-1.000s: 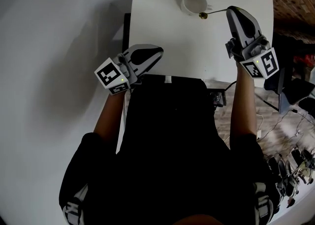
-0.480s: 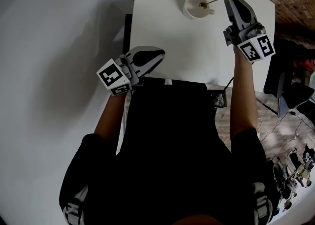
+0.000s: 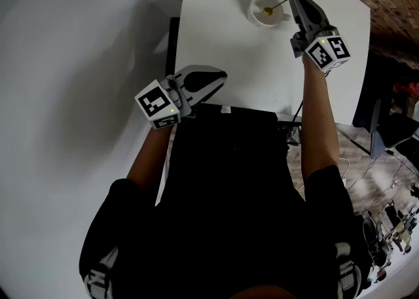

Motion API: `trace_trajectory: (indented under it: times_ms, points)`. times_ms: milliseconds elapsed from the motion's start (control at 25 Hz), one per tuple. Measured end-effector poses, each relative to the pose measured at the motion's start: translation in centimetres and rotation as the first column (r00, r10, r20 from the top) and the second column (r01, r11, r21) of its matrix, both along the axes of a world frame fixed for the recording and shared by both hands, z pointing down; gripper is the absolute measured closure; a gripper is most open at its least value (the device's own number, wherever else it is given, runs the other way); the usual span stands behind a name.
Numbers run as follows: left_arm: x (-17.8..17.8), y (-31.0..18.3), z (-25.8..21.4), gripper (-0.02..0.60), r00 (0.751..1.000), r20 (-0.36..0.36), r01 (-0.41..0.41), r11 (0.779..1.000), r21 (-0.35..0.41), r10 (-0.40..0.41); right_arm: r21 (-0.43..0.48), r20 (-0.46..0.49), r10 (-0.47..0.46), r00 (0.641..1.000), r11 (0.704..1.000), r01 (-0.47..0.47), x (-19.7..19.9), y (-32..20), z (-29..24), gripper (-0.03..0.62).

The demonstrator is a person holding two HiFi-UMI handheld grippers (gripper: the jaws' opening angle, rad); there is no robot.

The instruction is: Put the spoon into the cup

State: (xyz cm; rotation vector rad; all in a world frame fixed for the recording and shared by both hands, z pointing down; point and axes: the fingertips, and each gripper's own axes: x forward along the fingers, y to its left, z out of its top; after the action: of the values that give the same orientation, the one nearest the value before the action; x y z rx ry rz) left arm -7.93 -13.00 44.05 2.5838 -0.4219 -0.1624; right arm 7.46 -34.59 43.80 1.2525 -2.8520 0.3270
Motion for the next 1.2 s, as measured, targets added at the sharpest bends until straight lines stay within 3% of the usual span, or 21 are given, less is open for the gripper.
trace_trajectory:
  times_ms: [360,1200]
  points:
    - [0.0,-0.3,0.2,0.566,1.0,0.008,-0.007,1.0,-0.009,0.007,-0.084,-0.016,0.03,0.999,0.996,-0.031,0.3,-0.1,4.6,0.585]
    - [0.8,0.6,0.4,0.566,0.999,0.02,-0.03,0.999,-0.011,0.031,-0.126,0.012,0.104,0.995,0.987,-0.101,1.2,0.0,6.1,0.579]
